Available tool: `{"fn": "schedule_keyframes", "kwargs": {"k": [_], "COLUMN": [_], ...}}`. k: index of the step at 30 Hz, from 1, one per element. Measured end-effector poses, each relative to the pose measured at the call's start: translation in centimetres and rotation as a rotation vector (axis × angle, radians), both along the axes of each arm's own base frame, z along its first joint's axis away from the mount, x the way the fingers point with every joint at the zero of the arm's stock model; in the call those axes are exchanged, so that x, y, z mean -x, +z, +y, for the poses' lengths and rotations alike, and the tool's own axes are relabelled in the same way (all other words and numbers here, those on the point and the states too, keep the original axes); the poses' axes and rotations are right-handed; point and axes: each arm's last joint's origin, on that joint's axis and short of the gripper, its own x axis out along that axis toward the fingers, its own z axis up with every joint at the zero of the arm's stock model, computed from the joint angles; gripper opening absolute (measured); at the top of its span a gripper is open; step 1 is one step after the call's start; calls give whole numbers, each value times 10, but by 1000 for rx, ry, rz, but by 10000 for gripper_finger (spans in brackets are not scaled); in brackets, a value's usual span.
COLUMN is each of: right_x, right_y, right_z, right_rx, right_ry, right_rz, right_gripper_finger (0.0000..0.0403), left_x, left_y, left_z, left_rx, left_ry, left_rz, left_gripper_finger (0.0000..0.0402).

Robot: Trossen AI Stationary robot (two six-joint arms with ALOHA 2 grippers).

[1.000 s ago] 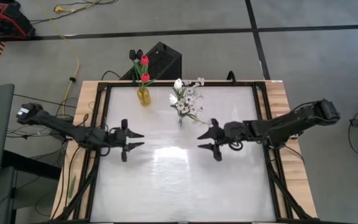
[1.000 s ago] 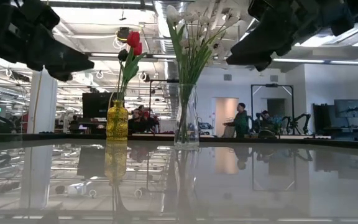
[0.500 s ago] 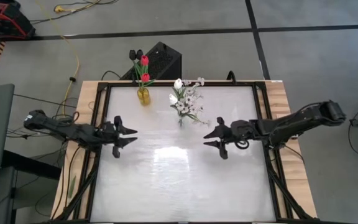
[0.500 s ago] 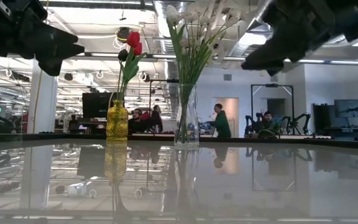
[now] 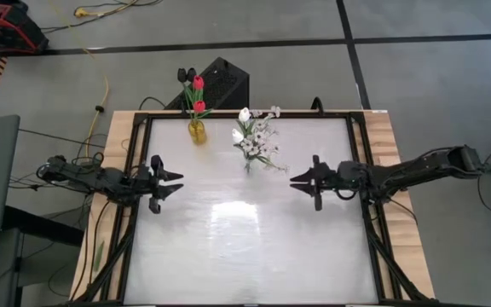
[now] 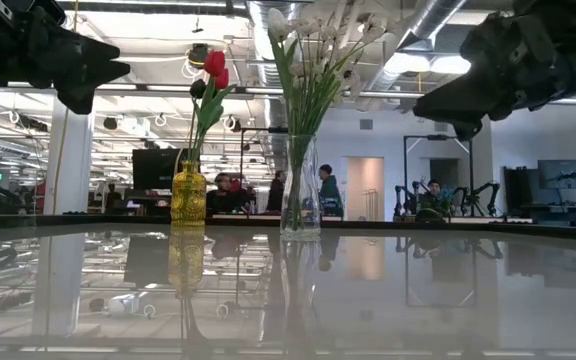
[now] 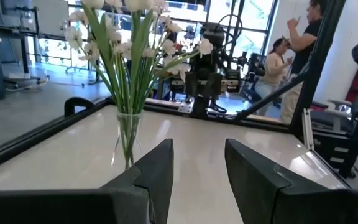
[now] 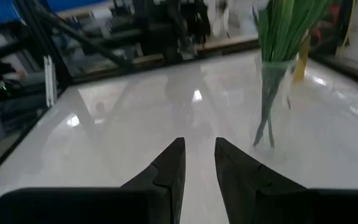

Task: Sort flowers into vase by color
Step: Return to Home Position

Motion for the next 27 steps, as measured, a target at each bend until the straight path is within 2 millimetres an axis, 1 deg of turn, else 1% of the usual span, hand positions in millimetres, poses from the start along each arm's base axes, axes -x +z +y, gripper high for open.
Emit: {"fn": "schedule_keyframes", "kwargs": {"k": [5,8,10,15,17,21,25,27], "right_x": [8,12,16,25,29,35,45,50], "right_y": [-2,-4,-8,-22,-30,-34,-38,-40], "right_z": [1,2,2,1,-1,-7,-15,-18], "right_rx": [28,34,33,19,3,-38,-61,-66], "right_ry": [20,56,65,80,73,57,5,-31], "right_rz": [-126,-199,-213,-179,-137,-70,0,35], "right_gripper_finger": [104,96,90,61,46,17,17,23], "left_x": [0,-2,-3,-3,-3,-3,-3,-3], "left_y": [0,-8,-8,-9,-9,-11,-11,-11], "left_z": [0,-1,-1,-2,-2,-2,-2,-2], "left_rx": [13,27,23,29,42,44,42,42], "left_ry": [-6,-12,-25,-30,-33,-39,-38,-38], "left_rz": [-8,-49,-47,-44,-40,-22,-18,-18], "left_gripper_finger": [133,133,133,133,133,133,133,133]}}
